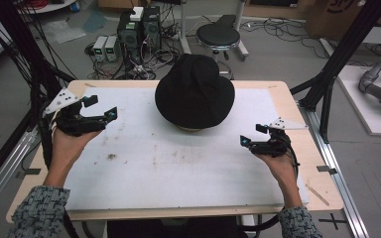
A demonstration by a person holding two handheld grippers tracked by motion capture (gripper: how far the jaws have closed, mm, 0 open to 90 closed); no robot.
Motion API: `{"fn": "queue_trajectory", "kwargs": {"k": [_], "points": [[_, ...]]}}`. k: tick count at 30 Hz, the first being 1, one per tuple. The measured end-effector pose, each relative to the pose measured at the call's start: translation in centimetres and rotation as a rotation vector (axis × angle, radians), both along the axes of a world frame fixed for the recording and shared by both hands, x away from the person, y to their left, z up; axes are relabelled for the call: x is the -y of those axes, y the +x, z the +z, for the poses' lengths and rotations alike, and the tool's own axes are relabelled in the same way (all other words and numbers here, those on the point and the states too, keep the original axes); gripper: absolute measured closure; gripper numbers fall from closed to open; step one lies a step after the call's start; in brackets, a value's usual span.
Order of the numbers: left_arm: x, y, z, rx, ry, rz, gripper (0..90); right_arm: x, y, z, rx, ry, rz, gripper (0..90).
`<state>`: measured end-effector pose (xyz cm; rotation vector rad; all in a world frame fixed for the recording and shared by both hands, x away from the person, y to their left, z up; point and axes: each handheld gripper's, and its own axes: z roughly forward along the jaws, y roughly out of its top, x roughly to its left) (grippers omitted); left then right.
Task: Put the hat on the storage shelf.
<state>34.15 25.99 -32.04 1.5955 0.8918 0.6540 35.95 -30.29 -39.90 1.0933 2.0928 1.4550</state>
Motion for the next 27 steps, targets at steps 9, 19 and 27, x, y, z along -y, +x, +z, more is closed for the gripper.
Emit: {"fn": "queue_trajectory", "kwargs": {"k": [9, 19, 27], "points": [[-1.0, -2.5, -1.7, 0.021, -0.03, 0.015, 11.5, -0.6, -0.2, 0.5, 0.025, -0.02, 0.019, 11.7], [-1.3, -4.0, -3.1, 0.02, -0.02, 0.032, 11.5, -1.4, 0.1, 0.7, 0.041, -0.041, 0.024, 11.7], [-1.4, -3.9, -3.5, 0.013, -0.003, 0.026, 11.5, -1.4, 0.1, 0.9, 0.041, -0.043, 0.022, 11.7]]}}
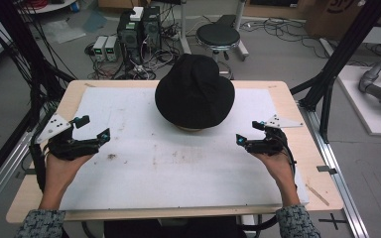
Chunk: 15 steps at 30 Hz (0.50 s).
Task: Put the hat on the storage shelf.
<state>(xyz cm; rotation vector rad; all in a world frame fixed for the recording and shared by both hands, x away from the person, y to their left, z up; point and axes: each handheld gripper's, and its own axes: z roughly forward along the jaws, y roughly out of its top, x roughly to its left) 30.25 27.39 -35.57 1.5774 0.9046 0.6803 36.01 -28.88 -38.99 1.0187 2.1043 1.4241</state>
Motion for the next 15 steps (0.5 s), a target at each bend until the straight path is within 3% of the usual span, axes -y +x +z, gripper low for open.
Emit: {"fn": "queue_trajectory", "kwargs": {"k": [15], "points": [[0.18, 0.14, -0.15, 0.002, 0.006, -0.001, 11.5, -0.15, -0.08, 0.02, 0.001, -0.012, 0.006, 11.7]]}}
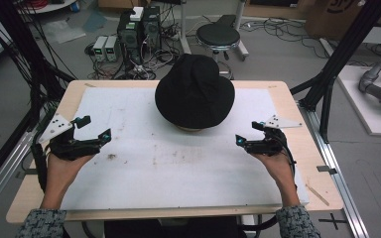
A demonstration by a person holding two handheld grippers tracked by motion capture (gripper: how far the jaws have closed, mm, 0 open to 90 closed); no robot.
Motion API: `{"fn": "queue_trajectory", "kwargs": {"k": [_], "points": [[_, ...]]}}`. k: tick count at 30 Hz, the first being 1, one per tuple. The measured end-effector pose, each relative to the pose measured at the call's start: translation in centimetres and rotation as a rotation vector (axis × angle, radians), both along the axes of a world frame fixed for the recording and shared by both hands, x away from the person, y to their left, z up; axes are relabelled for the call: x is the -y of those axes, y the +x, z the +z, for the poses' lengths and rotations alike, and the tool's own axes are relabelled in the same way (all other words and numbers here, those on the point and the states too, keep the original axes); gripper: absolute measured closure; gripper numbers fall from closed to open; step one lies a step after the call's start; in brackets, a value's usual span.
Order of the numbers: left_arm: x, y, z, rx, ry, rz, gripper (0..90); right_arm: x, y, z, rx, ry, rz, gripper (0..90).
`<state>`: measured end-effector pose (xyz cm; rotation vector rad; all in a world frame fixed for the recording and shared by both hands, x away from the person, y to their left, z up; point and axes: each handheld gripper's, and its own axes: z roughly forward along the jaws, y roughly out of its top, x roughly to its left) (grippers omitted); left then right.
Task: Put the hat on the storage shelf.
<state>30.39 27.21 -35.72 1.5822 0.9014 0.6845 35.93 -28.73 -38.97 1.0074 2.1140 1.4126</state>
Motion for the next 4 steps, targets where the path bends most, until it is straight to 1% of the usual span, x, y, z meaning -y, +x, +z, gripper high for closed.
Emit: {"fn": "queue_trajectory", "kwargs": {"k": [2, 4], "points": [[-0.03, 0.04, -0.07, -0.001, -0.004, 0.001, 11.5, 0.04, -0.03, 0.03, -0.006, 0.013, 0.002, 11.8], [-0.03, 0.06, -0.09, 0.0, -0.003, 0.001, 11.5, 0.09, 0.01, 0.03, -0.001, 0.011, 0.001, 11.7]]}}
